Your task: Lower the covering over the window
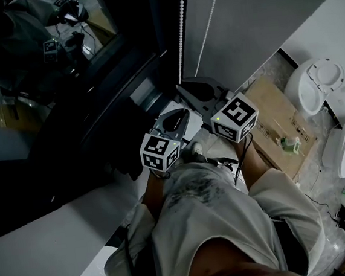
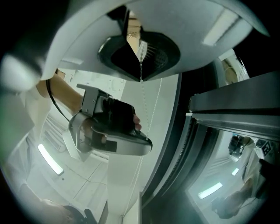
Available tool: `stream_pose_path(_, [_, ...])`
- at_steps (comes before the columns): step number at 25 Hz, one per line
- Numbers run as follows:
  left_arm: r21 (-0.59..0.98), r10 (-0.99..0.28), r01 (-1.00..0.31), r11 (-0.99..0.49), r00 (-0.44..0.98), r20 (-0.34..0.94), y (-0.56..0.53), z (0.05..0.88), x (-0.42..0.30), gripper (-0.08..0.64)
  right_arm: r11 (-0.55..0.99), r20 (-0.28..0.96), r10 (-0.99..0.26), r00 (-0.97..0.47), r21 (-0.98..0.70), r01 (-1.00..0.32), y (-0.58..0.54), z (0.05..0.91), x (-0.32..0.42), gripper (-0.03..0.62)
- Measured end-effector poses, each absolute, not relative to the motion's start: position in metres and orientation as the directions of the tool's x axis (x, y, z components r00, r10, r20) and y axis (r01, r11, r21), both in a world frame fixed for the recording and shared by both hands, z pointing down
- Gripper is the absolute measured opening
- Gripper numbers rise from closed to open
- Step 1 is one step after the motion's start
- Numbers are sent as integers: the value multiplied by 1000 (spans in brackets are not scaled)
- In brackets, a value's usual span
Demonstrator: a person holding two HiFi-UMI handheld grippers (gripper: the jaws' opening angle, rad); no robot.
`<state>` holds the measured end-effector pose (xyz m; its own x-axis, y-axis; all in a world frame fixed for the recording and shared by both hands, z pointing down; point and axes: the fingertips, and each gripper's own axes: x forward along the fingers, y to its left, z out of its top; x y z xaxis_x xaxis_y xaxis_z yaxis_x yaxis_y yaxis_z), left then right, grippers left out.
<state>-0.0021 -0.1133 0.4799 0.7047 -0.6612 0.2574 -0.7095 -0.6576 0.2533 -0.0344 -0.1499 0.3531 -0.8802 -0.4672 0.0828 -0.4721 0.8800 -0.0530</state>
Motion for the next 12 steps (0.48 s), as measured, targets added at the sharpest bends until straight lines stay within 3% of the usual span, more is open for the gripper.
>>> stream_pose_path(6, [209,-703,-734,-646,679,212,-111,452,-17,49,872,84,-483,-871,-48,-488,-153,353,-29,18])
stream_pose_path(12, [167,-740,-740,-652,669,75,-120,387,-33,89,868,88,-490,-868,-46,-494,-155,354,-24,18])
